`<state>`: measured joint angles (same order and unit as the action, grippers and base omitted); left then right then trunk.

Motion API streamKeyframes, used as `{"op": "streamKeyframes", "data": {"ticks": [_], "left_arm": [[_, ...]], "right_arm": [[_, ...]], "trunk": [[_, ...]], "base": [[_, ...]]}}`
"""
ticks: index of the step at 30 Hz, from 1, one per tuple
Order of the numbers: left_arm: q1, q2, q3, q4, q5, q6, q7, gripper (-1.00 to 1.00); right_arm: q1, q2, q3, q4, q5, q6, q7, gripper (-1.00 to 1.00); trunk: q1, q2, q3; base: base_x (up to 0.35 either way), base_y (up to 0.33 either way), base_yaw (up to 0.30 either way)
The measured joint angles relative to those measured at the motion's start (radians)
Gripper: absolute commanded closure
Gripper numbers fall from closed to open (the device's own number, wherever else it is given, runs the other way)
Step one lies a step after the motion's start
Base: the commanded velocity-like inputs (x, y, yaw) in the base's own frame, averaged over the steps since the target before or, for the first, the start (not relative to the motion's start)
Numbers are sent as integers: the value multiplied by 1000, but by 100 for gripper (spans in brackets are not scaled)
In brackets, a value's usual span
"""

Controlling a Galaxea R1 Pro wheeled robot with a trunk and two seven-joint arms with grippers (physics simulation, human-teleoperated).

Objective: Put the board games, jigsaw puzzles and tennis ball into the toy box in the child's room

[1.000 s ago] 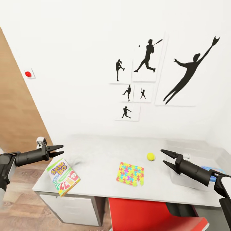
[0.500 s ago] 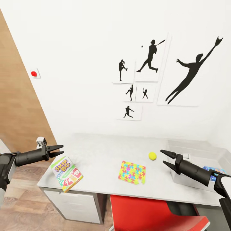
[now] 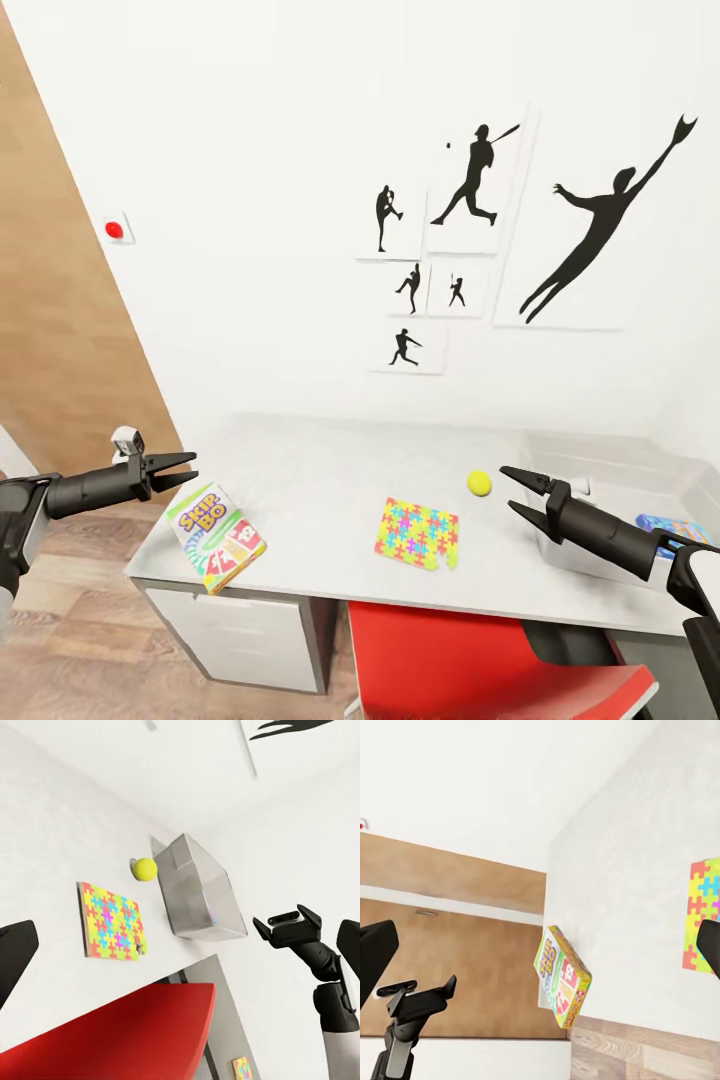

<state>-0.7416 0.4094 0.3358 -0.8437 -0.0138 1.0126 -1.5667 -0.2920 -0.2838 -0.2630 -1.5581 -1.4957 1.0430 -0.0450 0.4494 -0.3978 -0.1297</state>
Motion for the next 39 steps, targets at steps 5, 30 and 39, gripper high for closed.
{"op": "streamKeyframes", "data": {"ticks": [5, 30, 39], "left_arm": [[0, 2, 0, 0, -1, 0, 0, -100], [0, 5, 1, 0, 0, -2, 0, -100], [0, 5, 1, 0, 0, -2, 0, -100]], "right_arm": [[0, 0, 1, 0, 0, 0, -1, -100], [0, 2, 4, 0, 1, 0, -1, -100], [0, 2, 8, 0, 1, 0, -3, -100]], "trunk": [[0, 0, 0], [0, 0, 0], [0, 0, 0]], "base": [[-31, 27, 0], [-85, 78, 134], [0, 0, 287]]}}
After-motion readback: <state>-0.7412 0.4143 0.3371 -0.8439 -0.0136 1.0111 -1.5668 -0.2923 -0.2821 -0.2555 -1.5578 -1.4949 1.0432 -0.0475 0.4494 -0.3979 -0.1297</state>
